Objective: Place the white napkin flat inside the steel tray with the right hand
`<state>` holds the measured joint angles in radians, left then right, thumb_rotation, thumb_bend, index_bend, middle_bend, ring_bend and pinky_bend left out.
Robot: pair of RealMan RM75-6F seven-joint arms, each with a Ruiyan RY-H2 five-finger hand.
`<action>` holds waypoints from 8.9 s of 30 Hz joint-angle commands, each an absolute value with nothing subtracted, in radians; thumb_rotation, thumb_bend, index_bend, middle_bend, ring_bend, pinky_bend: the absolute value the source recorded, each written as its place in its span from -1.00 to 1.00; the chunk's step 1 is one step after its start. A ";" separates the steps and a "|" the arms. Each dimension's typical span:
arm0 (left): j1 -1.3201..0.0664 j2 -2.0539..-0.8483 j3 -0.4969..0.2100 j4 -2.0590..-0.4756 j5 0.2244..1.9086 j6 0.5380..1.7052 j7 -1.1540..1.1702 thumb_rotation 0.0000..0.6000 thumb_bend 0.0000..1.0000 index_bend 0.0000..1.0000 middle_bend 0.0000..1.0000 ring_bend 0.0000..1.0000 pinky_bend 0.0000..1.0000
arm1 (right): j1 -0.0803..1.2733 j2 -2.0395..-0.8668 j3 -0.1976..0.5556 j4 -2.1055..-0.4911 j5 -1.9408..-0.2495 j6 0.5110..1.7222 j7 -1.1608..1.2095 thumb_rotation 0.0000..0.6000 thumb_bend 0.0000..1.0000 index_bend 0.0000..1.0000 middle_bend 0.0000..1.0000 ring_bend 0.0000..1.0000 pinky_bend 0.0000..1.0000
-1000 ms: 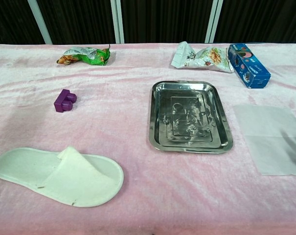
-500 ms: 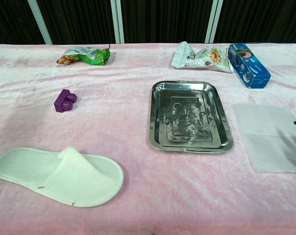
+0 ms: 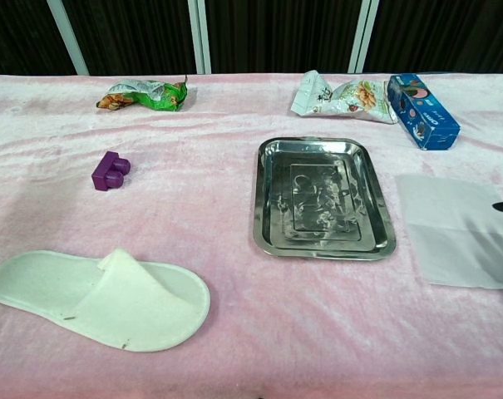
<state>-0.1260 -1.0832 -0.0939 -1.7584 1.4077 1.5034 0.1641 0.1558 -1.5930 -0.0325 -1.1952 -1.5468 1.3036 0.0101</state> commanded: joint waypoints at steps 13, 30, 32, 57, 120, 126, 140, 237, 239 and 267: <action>-0.114 -1.064 -0.099 -1.830 1.405 1.526 0.209 1.00 -0.25 -0.61 -0.88 -1.00 -0.98 | 0.213 -1.573 0.006 -1.268 -1.564 1.294 0.125 1.00 -0.18 0.34 -0.90 -0.74 -0.64; -0.097 -1.145 -0.083 -1.694 1.409 1.524 0.140 1.00 -0.25 -0.61 -0.88 -1.00 -0.99 | 0.336 -1.598 0.085 -1.417 -1.563 1.230 -0.026 1.00 -0.06 0.35 -0.90 -0.74 -0.64; -0.096 -1.147 -0.084 -1.690 1.414 1.528 0.135 1.00 -0.25 -0.61 -0.88 -1.00 -0.99 | 0.349 -1.609 0.094 -1.433 -1.545 1.215 -0.083 1.00 -0.06 0.35 -0.90 -0.74 -0.64; -0.092 -1.152 -0.090 -1.665 1.426 1.533 0.143 1.00 -0.25 -0.61 -0.88 -1.00 -0.99 | 0.460 -1.727 0.190 -1.619 -1.100 1.082 -0.644 1.00 -0.06 0.37 -0.90 -0.74 -0.64; -0.096 -1.151 -0.093 -1.670 1.419 1.511 0.151 1.00 -0.25 -0.61 -0.88 -1.00 -0.99 | 0.560 -1.709 0.112 -1.525 -1.065 1.059 -0.550 1.00 -0.15 -0.26 -0.91 -0.76 -0.64; -0.096 -1.150 -0.093 -1.670 1.418 1.510 0.150 1.00 -0.25 -0.61 -0.88 -1.00 -0.99 | 0.559 -1.705 0.108 -1.538 -1.065 1.069 -0.556 1.00 -0.16 -0.32 -0.92 -0.76 -0.64; -0.095 -1.151 -0.092 -1.673 1.420 1.512 0.154 1.00 -0.25 -0.61 -0.88 -1.00 -0.99 | 0.560 -1.654 0.099 -1.650 -1.037 1.080 -0.598 1.00 -0.18 -0.48 -0.92 -0.76 -0.64; -0.106 -1.139 -0.089 -1.684 1.382 1.470 0.165 1.00 -0.24 -0.61 -0.88 -1.00 -0.99 | 0.778 -1.761 0.162 -1.349 -0.903 0.888 -0.459 1.00 -0.29 -0.37 -0.68 -0.62 -0.62; -0.107 -1.139 -0.089 -1.684 1.383 1.469 0.165 1.00 -0.24 -0.61 -0.88 -1.00 -0.99 | 0.778 -1.760 0.162 -1.348 -0.904 0.889 -0.459 1.00 -0.29 -0.37 -0.68 -0.62 -0.62; -0.106 -1.141 -0.090 -1.677 1.385 1.476 0.163 1.00 -0.24 -0.61 -0.88 -1.00 -0.99 | 0.753 -1.690 0.174 -1.443 -0.961 0.951 -0.429 1.00 -0.29 -0.45 -0.75 -0.65 -0.62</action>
<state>-0.1063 -1.1414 -0.0903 -1.6768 1.3849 1.4758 0.1633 0.7603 -1.7093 0.1736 -1.4204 -0.9448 0.9370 -0.4346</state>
